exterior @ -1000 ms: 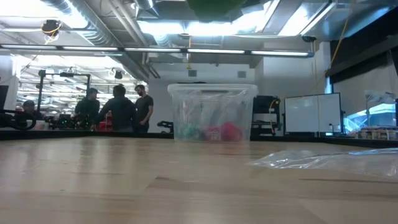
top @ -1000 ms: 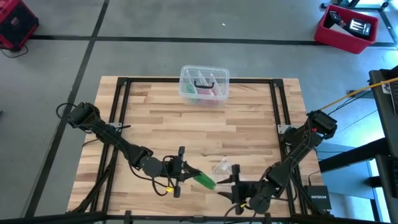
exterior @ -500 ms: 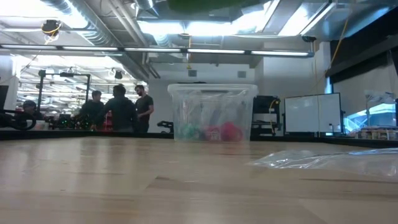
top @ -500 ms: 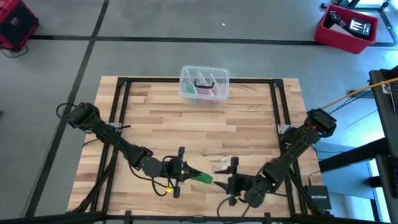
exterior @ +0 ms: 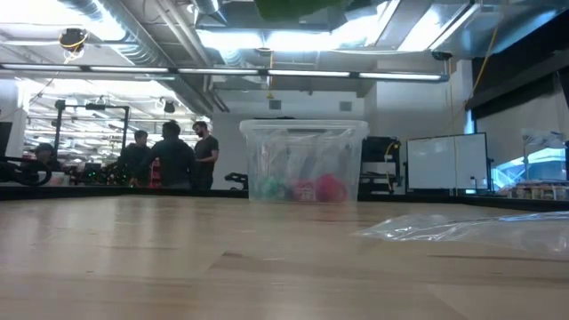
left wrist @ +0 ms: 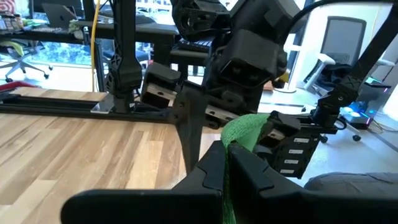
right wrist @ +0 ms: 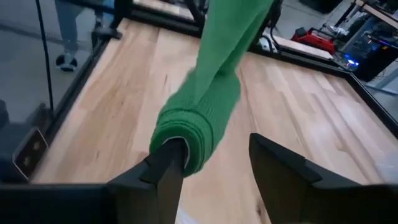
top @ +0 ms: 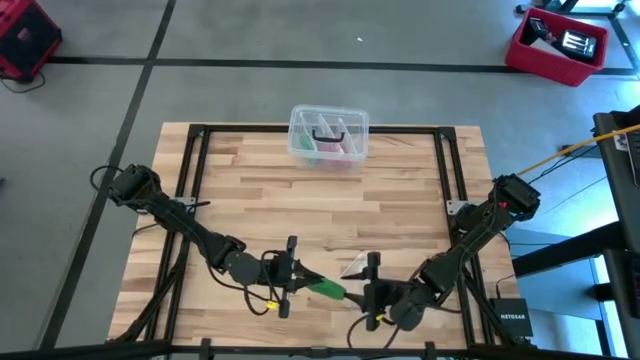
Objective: Roll bandage
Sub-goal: Roll the green bandage
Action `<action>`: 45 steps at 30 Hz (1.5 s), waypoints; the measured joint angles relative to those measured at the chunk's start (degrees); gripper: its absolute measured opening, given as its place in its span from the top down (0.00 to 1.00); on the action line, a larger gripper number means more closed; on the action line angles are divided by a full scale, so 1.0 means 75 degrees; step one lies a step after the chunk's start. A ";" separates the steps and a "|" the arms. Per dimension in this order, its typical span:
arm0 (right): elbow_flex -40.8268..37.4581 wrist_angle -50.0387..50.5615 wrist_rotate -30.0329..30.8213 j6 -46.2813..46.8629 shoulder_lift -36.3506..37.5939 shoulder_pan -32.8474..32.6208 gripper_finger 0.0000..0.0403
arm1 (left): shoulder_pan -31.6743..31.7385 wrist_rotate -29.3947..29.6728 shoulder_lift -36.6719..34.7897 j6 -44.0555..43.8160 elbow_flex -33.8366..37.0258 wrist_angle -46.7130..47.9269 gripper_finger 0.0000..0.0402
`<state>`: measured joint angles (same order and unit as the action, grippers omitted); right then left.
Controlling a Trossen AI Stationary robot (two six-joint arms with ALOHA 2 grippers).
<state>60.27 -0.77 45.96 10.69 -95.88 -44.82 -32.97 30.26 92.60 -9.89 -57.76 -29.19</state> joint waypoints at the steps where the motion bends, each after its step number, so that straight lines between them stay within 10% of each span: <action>1: 0.0000 -0.0138 0.0002 -0.0012 -0.0002 0.0002 0.55 | 0.0000 0.0000 0.0000 0.0000 0.0000 0.0000 1.00; 8: 0.0000 -0.0525 -0.0069 -0.0054 -0.0082 0.0201 0.60 | 0.0000 0.0000 0.0000 -0.0012 0.0000 0.0006 1.00; 16: 0.0000 -0.0870 -0.0256 -0.0125 -0.0516 0.0495 0.96 | -0.0011 0.0000 0.0003 -0.0005 0.0000 0.0014 1.00; 31: -0.0003 -0.0685 0.1820 -0.0679 0.0111 0.0800 0.99 | -0.1020 0.0008 0.0444 0.0211 0.0000 -0.0526 1.00; 45: -0.0003 -0.0731 0.1801 -0.1258 0.1091 0.0871 1.00 | -0.0758 0.0152 0.2109 -0.1083 0.0000 -0.0227 1.00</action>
<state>60.25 -6.25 59.47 1.25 -87.69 -38.28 -38.66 31.40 108.41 -18.01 -57.76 -30.89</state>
